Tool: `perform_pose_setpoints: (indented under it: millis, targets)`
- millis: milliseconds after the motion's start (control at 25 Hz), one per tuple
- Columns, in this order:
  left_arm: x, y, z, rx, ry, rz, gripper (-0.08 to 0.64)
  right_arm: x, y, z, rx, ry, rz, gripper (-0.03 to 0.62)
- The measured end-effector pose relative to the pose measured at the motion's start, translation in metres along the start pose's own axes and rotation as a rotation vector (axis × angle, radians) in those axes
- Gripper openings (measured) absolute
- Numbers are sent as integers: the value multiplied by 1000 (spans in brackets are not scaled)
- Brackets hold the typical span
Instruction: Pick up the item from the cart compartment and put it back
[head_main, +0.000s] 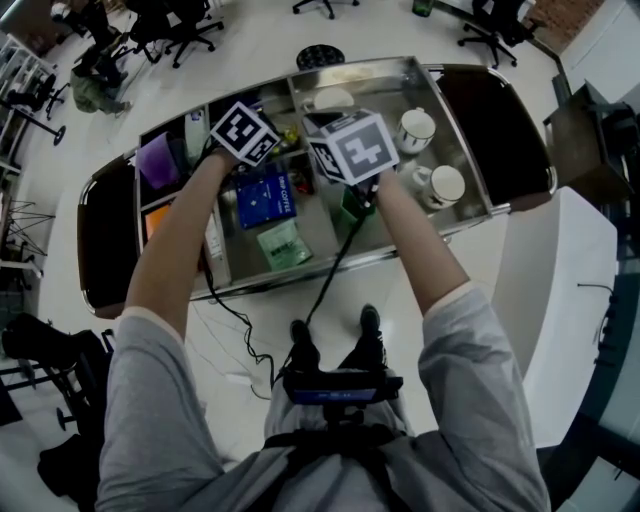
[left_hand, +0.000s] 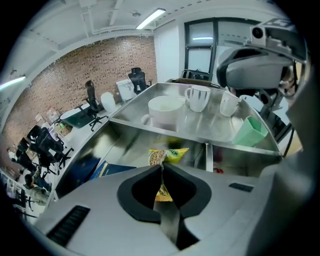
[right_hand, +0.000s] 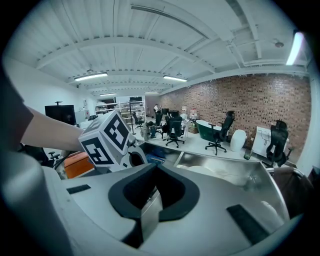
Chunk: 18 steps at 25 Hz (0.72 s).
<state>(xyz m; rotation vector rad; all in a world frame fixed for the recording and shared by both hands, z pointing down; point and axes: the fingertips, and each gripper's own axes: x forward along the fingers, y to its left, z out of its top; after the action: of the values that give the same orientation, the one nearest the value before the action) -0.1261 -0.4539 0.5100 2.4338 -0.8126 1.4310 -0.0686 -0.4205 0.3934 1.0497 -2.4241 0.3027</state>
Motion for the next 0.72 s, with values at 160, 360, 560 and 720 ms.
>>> perform_pose_setpoints:
  millis: [160,360,560,720]
  targets:
    - [2,2,-3,-9,5,2,28,1,0,-2,-1,2,2,9]
    - [1,-2,-3,-14,9,-23,140,2,1,-2,2,0,5,9]
    - [-3,2,-1,-25,-1,-16,153,4,1,-2,6,0,7,9]
    - [-8,4,-1,-24,0,-3,153,3,0,-2,7,0,5,9]
